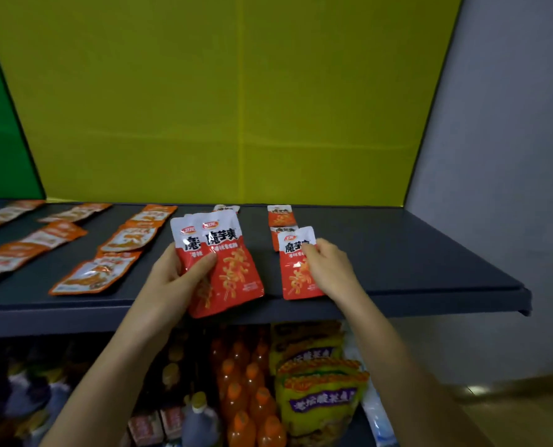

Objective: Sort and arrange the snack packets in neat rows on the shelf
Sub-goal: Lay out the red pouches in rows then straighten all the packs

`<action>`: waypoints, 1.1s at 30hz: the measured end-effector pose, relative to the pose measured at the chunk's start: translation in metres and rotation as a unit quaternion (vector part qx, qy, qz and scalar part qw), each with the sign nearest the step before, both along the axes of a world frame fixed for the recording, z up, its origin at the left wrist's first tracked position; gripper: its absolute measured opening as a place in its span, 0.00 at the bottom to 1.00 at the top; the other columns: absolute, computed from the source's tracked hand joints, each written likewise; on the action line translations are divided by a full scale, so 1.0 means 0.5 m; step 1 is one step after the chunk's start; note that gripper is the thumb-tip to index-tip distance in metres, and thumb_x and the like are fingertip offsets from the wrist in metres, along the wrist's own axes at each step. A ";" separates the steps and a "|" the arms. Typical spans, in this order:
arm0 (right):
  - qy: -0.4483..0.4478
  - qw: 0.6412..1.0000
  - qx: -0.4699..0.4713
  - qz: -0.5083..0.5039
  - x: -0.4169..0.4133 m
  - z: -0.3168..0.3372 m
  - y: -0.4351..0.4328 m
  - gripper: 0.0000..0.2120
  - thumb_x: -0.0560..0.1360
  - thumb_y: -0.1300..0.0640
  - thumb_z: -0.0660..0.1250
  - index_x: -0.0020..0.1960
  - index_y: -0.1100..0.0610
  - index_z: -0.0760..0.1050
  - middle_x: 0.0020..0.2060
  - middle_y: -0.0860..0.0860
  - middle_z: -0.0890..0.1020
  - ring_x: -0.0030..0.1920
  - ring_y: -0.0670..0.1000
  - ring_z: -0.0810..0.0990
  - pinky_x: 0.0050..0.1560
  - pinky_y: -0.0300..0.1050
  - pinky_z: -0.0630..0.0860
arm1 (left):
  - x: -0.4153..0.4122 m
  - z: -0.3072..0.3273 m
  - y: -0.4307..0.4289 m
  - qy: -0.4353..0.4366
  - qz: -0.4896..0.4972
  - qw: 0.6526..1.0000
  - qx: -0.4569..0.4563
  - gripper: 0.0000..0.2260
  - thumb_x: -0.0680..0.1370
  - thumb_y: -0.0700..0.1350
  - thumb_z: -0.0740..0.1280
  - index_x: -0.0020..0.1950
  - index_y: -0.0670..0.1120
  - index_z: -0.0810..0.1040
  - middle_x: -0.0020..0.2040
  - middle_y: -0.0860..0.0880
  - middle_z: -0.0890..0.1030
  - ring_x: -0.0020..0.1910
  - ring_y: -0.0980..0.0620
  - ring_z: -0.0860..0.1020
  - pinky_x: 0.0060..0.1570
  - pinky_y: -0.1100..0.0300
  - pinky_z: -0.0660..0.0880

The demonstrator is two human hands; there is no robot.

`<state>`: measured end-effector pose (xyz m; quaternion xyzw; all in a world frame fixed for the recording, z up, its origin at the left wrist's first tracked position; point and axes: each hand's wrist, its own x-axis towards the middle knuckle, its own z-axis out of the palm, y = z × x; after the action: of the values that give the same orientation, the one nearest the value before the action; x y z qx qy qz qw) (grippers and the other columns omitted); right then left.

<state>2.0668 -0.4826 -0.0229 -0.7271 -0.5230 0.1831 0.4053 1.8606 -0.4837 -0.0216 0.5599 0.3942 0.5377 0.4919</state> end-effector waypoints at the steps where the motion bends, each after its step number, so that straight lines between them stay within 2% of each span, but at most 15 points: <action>1: -0.018 1.000 -0.001 -0.007 0.001 -0.004 0.012 0.16 0.78 0.48 0.54 0.34 0.55 0.63 0.40 0.56 0.78 0.45 0.58 0.77 0.42 0.48 0.69 | -0.004 0.000 0.006 -0.002 0.007 1.000 0.004 0.14 0.77 0.42 0.64 0.62 0.48 0.72 0.49 0.54 0.81 0.45 0.57 0.79 0.36 0.70 0.78; 3: -0.050 0.999 -0.002 -0.020 0.001 -0.005 0.024 0.18 0.78 0.48 0.56 0.33 0.55 0.62 0.36 0.54 0.76 0.41 0.57 0.76 0.40 0.47 0.67 | -0.009 0.001 0.018 -0.004 0.011 1.000 0.005 0.14 0.77 0.42 0.64 0.62 0.49 0.72 0.49 0.55 0.80 0.45 0.58 0.79 0.39 0.65 0.77; 7: -0.119 0.992 -0.024 -0.029 0.002 -0.002 0.036 0.16 0.78 0.47 0.57 0.35 0.55 0.65 0.42 0.55 0.80 0.44 0.57 0.77 0.41 0.46 0.67 | -0.001 0.002 0.041 0.013 0.001 1.000 0.005 0.13 0.76 0.43 0.64 0.60 0.48 0.73 0.51 0.53 0.82 0.41 0.60 0.82 0.37 0.67 0.77; 11: -0.186 0.981 -0.057 -0.022 0.002 0.007 0.034 0.16 0.78 0.45 0.56 0.39 0.56 0.66 0.41 0.52 0.74 0.41 0.53 0.71 0.39 0.43 0.64 | 0.017 -0.003 0.062 0.021 -0.038 0.999 -0.005 0.15 0.76 0.44 0.65 0.63 0.47 0.73 0.53 0.50 0.83 0.47 0.54 0.82 0.43 0.60 0.77; 15: -0.242 0.967 -0.068 -0.029 0.006 0.015 0.036 0.17 0.78 0.44 0.56 0.43 0.59 0.68 0.40 0.53 0.71 0.40 0.53 0.69 0.29 0.41 0.59 | 0.036 0.005 0.072 0.022 -0.051 0.998 0.002 0.13 0.77 0.45 0.64 0.61 0.50 0.73 0.52 0.51 0.83 0.43 0.56 0.82 0.37 0.65 0.77; 17: -0.258 0.963 -0.067 -0.024 0.012 0.016 0.038 0.19 0.78 0.43 0.56 0.47 0.60 0.73 0.43 0.56 0.74 0.42 0.55 0.70 0.34 0.42 0.63 | 0.047 0.011 0.075 0.017 -0.052 0.998 0.003 0.12 0.77 0.45 0.64 0.60 0.49 0.73 0.50 0.49 0.83 0.37 0.58 0.82 0.30 0.68 0.76; 19: -0.274 0.959 -0.067 -0.017 0.019 0.014 0.041 0.22 0.77 0.43 0.56 0.51 0.62 0.74 0.49 0.58 0.77 0.47 0.58 0.75 0.40 0.44 0.65 | 0.062 0.017 0.080 0.018 -0.058 0.998 0.003 0.12 0.77 0.44 0.64 0.60 0.48 0.73 0.48 0.50 0.83 0.32 0.61 0.81 0.25 0.70 0.73; 21: -0.296 0.952 -0.074 -0.007 0.026 0.013 0.042 0.24 0.77 0.41 0.55 0.52 0.62 0.74 0.51 0.58 0.77 0.50 0.58 0.76 0.40 0.45 0.66 | 0.080 0.023 0.088 0.013 -0.066 0.998 0.003 0.13 0.77 0.43 0.64 0.61 0.47 0.73 0.49 0.49 0.83 0.37 0.59 0.83 0.31 0.67 0.77; 24: -0.337 0.940 -0.048 -0.004 0.041 0.025 0.035 0.24 0.77 0.39 0.54 0.50 0.59 0.74 0.49 0.56 0.78 0.46 0.56 0.75 0.39 0.45 0.65 | 0.109 0.029 0.099 0.015 -0.065 0.998 -0.002 0.14 0.77 0.43 0.64 0.62 0.46 0.73 0.56 0.46 0.81 0.49 0.51 0.82 0.46 0.55 0.80; 26: -0.317 0.948 0.013 -0.001 0.059 0.043 0.032 0.24 0.78 0.38 0.50 0.49 0.56 0.74 0.48 0.55 0.80 0.49 0.57 0.77 0.42 0.46 0.67 | 0.133 0.035 0.103 0.009 -0.068 0.998 -0.008 0.14 0.77 0.42 0.64 0.62 0.45 0.73 0.56 0.46 0.81 0.50 0.50 0.81 0.46 0.56 0.79; 29: -0.142 0.986 0.049 0.068 0.086 0.073 0.033 0.28 0.74 0.32 0.46 0.38 0.50 0.75 0.37 0.50 0.81 0.47 0.56 0.79 0.50 0.50 0.73 | 0.181 0.048 0.101 0.006 -0.077 0.997 0.007 0.13 0.76 0.40 0.65 0.61 0.43 0.73 0.53 0.46 0.82 0.44 0.55 0.81 0.36 0.65 0.79; 31: -0.105 0.988 0.068 0.093 0.110 0.077 0.047 0.27 0.72 0.30 0.53 0.31 0.51 0.72 0.31 0.48 0.79 0.43 0.55 0.81 0.49 0.52 0.75 | 0.216 0.057 0.100 0.000 -0.081 0.997 0.016 0.08 0.76 0.39 0.65 0.55 0.45 0.75 0.48 0.49 0.83 0.39 0.59 0.82 0.33 0.69 0.77; 33: -0.079 0.988 0.085 0.098 0.139 0.076 0.067 0.26 0.69 0.32 0.62 0.33 0.56 0.74 0.33 0.54 0.82 0.40 0.54 0.81 0.44 0.50 0.75 | 0.248 0.066 0.103 -0.020 -0.098 0.995 -0.004 0.05 0.76 0.39 0.64 0.51 0.46 0.76 0.39 0.53 0.84 0.34 0.61 0.82 0.30 0.69 0.76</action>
<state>2.1361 -0.4492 0.0151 -0.6475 -0.6356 0.1185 0.4033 1.9848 -0.4322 0.0113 0.5831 0.3297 0.4965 0.5521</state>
